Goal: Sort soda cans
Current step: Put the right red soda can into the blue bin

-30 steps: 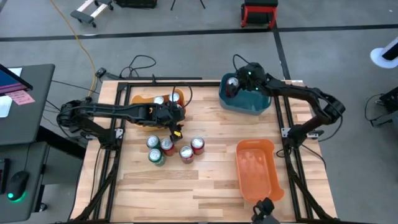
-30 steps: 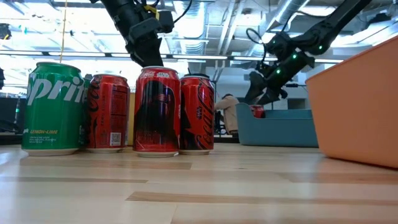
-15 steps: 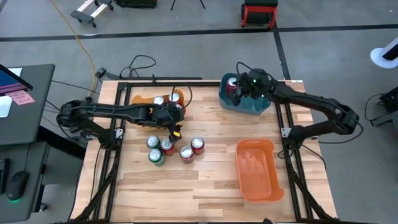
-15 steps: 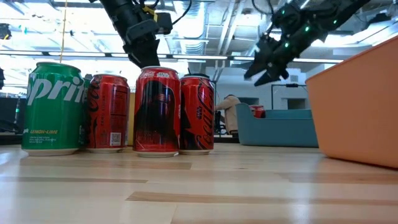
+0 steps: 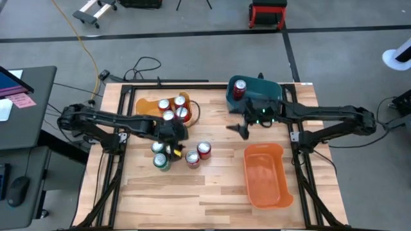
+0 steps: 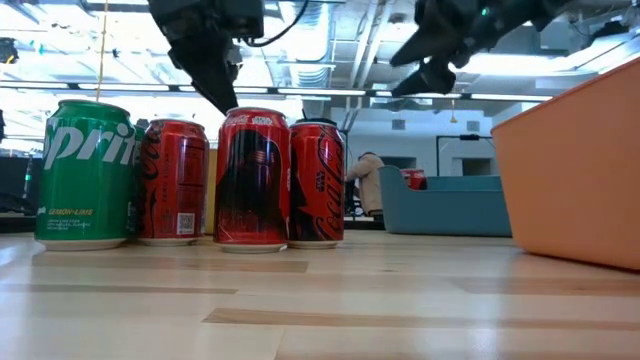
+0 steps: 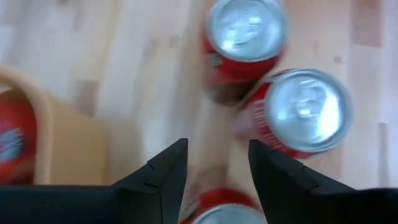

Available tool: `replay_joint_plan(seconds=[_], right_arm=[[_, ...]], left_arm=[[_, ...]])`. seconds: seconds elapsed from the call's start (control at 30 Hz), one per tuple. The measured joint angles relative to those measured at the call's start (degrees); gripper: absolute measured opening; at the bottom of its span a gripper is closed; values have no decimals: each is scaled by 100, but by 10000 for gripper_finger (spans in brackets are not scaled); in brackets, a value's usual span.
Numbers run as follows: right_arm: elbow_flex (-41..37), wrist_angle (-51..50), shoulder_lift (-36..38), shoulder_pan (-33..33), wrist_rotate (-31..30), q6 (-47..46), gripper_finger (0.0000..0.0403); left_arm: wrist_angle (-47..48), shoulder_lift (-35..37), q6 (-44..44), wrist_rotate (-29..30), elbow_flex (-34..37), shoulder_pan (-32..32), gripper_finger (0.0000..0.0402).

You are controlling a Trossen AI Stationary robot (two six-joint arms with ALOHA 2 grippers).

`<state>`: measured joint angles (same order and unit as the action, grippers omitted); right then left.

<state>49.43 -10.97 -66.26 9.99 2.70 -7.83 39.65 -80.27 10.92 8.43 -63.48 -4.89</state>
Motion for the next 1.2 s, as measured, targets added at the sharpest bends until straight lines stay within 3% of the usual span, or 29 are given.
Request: replay_joint_plan(seconds=[0.13, 0.3, 0.43, 0.67, 0.97, 1.2], right_arm=[[0, 5, -12, -613, -225, -87, 384], [-2, -40, -55, -1121, -489, -136, 384], [-2, -63, -55, -1317, -614, -168, 384], [-2, -75, -55, -1341, -631, -182, 384], [-247, 649, -774, -1310, -605, -74, 384], [-247, 1384, -1639, -1351, -526, 36, 384]], left_arm=[[-282, -221, -1, -104, 0, -272, 190], [-362, -341, 195, -108, 0, -447, 248], [-497, -332, 280, -122, 0, -454, 295], [-820, -348, 236, -686, 0, -454, 352], [-1258, -727, -287, -57, -4, -255, 367], [-1797, -1016, -601, -795, -17, 38, 367]])
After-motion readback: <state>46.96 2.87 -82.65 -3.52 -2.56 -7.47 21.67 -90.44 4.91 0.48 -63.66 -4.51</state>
